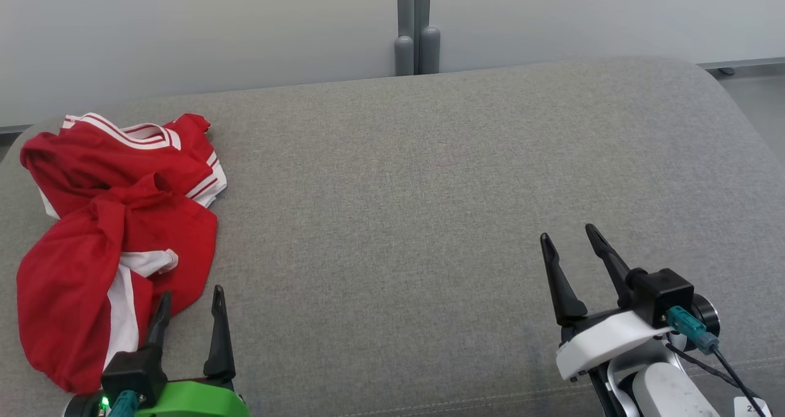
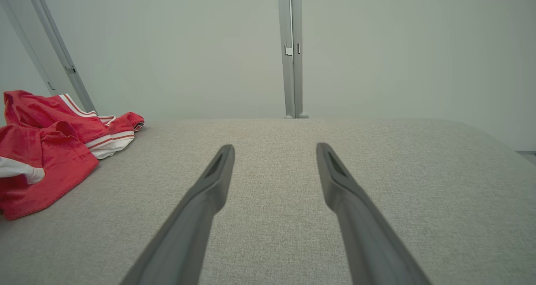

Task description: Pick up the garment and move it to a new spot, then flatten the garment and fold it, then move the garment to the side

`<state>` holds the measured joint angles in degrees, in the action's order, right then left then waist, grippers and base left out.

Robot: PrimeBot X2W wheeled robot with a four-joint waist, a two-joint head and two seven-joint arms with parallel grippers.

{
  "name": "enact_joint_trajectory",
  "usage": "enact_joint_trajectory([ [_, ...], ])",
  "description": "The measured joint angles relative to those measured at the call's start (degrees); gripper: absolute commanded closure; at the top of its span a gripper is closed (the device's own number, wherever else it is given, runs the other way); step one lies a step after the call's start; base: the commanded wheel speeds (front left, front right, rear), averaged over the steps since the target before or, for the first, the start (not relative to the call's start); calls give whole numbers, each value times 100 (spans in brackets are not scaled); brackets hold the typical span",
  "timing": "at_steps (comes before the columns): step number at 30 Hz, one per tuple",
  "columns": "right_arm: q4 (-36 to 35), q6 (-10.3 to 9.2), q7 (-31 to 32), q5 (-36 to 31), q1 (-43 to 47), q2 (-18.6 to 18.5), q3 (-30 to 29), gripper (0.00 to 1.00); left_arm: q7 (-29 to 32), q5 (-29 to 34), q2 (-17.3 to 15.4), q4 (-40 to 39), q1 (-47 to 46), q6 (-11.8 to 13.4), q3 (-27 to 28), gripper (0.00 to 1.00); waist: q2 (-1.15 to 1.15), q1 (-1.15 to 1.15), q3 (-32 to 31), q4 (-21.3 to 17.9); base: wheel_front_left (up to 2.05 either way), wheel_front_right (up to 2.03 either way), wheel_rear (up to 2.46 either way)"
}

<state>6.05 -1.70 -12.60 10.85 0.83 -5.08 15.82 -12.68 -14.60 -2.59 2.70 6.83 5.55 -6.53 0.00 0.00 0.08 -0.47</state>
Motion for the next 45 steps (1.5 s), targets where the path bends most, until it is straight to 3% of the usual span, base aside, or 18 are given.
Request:
enact_joint_trajectory([
  [10,-9,-49,-175,-584,95,-16,141,0,-157,554,-2,-98,41,78,-87,0,0,0,-22,-5,0,0,0],
  [45,112,11,-175,-525,114,15,16,0,-157,526,-1,18,115,77,-65,0,0,0,-127,2,0,0,0],
])
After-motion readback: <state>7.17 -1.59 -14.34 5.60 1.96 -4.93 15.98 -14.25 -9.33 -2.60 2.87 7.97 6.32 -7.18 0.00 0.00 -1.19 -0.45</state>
